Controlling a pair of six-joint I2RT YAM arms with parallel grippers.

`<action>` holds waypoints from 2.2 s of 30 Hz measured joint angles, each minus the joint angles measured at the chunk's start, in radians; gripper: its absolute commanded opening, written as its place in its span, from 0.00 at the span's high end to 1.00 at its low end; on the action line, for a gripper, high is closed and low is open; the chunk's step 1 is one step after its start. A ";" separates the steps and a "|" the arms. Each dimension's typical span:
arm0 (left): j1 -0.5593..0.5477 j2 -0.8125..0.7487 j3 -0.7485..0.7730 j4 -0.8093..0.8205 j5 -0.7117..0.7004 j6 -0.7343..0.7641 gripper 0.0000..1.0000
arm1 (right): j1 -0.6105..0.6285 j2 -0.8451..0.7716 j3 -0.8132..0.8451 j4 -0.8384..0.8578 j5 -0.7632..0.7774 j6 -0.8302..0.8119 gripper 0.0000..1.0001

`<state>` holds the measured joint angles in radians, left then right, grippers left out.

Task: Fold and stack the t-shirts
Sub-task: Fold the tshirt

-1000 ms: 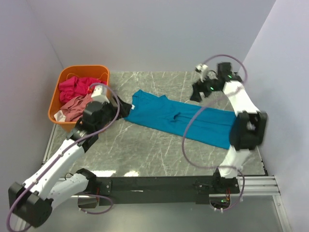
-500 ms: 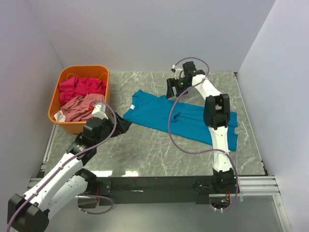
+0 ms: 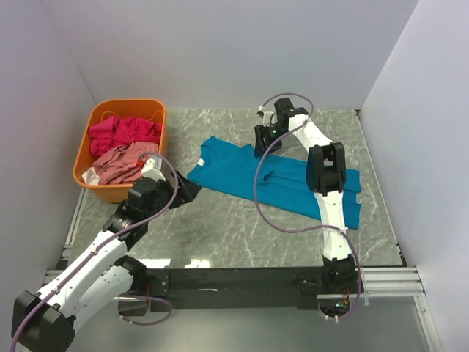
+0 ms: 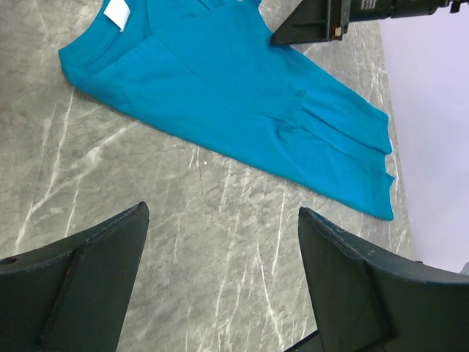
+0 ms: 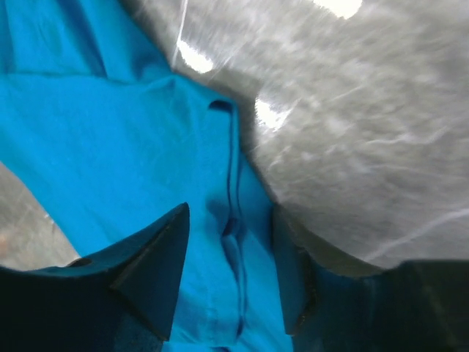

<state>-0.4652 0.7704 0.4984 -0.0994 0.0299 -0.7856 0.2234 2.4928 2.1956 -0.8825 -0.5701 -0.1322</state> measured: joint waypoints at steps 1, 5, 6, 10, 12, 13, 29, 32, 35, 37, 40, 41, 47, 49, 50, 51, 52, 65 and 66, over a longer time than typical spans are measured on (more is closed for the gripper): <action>0.000 0.000 -0.001 0.002 0.000 -0.002 0.12 | 0.002 0.002 0.000 -0.009 -0.003 0.000 0.53; 0.000 0.004 -0.001 0.008 0.000 -0.005 0.12 | 0.008 0.018 0.015 -0.027 -0.016 0.005 0.66; 0.000 0.005 -0.001 0.008 0.000 -0.005 0.12 | 0.008 0.018 0.015 -0.027 -0.014 0.008 0.72; 0.000 0.006 -0.001 0.007 0.000 -0.005 0.12 | 0.008 0.027 0.027 -0.022 0.004 0.037 0.92; 0.000 0.006 -0.001 0.006 0.000 -0.005 0.12 | 0.002 0.030 0.031 -0.012 0.013 0.058 1.00; 0.000 0.007 -0.001 0.006 0.000 -0.005 0.12 | 0.000 0.030 0.032 -0.007 0.017 0.072 1.00; 0.000 0.213 0.019 0.102 0.056 -0.022 0.14 | -0.276 0.029 0.037 0.158 0.110 0.299 0.77; 0.000 0.289 0.044 0.137 0.083 -0.023 0.14 | -0.324 0.026 0.033 0.165 0.135 0.293 0.54; 0.000 0.359 0.081 0.157 0.107 -0.021 0.16 | -0.349 -0.014 -0.031 0.176 0.162 0.253 0.30; 0.000 0.408 0.117 0.164 0.120 -0.017 0.16 | -0.356 -0.077 -0.116 0.190 0.185 0.193 0.19; 0.000 0.454 0.160 0.169 0.130 -0.007 0.17 | -0.350 -0.251 -0.321 0.223 0.224 0.058 0.09; 0.000 0.459 0.167 0.171 0.129 -0.001 0.16 | -0.343 -0.327 -0.402 0.235 0.237 0.006 0.08; 0.000 0.431 0.171 0.157 0.086 0.012 0.15 | -0.253 -0.851 -0.903 0.344 0.195 -0.386 0.08; 0.001 0.384 0.160 0.153 0.070 0.013 0.15 | -0.201 -0.942 -0.993 0.333 0.191 -0.486 0.16; 0.001 0.354 0.153 0.147 0.060 0.013 0.15 | -0.166 -0.965 -1.032 0.336 0.197 -0.524 0.19; 0.001 0.326 0.145 0.143 0.053 0.014 0.14 | -0.133 -0.978 -1.078 0.349 0.214 -0.547 0.22; 0.001 0.299 0.138 0.136 0.047 0.014 0.14 | -0.097 -0.984 -1.129 0.360 0.242 -0.559 0.27; 0.002 0.067 0.016 0.052 0.005 0.011 0.14 | 0.154 -0.943 -1.395 0.529 0.723 -0.437 0.46; 0.002 0.061 0.013 0.048 0.005 0.011 0.13 | 0.160 -0.936 -1.394 0.543 0.752 -0.432 0.46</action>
<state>-0.4633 0.8318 0.5114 -0.0513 0.0349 -0.7750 0.3836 1.5570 0.8021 -0.3397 0.1814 -0.5644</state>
